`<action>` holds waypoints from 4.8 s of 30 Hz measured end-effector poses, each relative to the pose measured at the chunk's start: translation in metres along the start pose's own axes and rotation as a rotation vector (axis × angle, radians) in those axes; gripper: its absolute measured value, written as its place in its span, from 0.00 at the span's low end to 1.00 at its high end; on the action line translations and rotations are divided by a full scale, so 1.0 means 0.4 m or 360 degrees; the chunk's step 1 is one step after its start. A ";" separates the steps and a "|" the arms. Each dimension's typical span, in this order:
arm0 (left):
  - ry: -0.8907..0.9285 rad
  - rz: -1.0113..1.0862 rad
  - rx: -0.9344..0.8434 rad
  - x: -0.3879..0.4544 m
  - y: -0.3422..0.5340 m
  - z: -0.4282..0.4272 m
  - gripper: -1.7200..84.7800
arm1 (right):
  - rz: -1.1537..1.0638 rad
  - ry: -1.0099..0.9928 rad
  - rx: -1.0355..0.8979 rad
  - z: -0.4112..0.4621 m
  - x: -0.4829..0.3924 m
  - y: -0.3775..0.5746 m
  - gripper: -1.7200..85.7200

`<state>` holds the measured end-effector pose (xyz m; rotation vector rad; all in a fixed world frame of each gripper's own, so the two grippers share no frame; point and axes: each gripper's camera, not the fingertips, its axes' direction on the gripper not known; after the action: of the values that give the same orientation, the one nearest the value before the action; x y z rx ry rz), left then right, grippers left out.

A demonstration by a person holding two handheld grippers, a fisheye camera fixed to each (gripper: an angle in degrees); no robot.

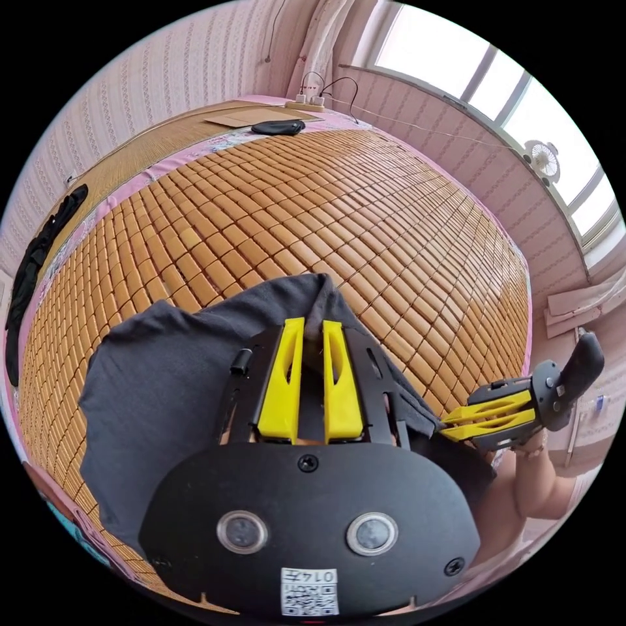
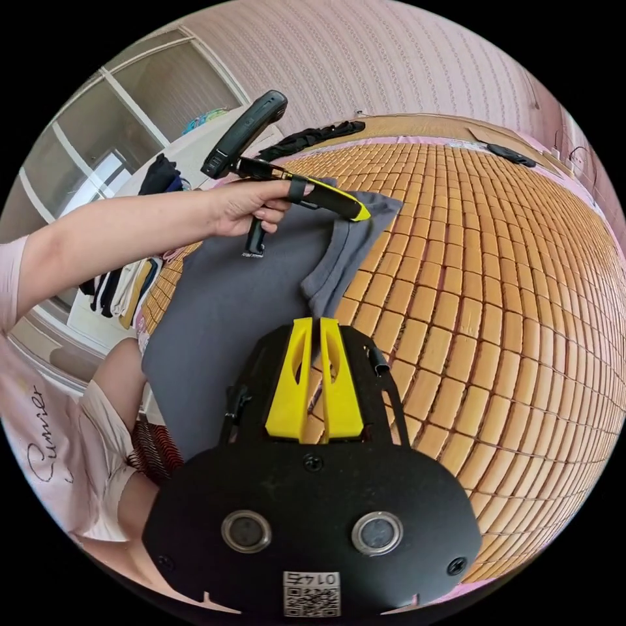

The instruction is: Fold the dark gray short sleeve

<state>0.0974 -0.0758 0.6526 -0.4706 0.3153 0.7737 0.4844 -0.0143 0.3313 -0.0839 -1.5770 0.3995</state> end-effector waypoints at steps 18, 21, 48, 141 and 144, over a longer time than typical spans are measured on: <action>0.0326 -0.0410 0.0393 -0.188 0.452 -0.320 0.06 | -0.0078 -0.0265 -0.0020 0.152 0.036 -0.021 0.02; 0.0213 -0.0562 0.0399 -0.243 0.608 -0.399 0.06 | 0.0034 -0.0277 0.0114 0.159 0.068 -0.013 0.02; -0.0049 -0.1194 0.0469 -0.502 1.136 -0.489 0.09 | -0.0423 0.0158 -0.0280 1.147 -0.756 -0.706 0.13; 0.0008 -0.0722 0.0375 -0.560 1.047 -0.597 0.11 | 0.0290 0.0735 -0.0003 0.375 -0.090 -0.682 0.11; -0.0051 -0.0715 0.0303 -0.576 0.961 -0.562 0.12 | 0.0468 0.0818 -0.0013 0.332 -0.003 -0.652 0.11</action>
<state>-0.3613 -0.0894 0.4510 -0.3316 0.2380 0.3097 0.4042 -0.2845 0.4098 -0.3971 -1.0586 0.5511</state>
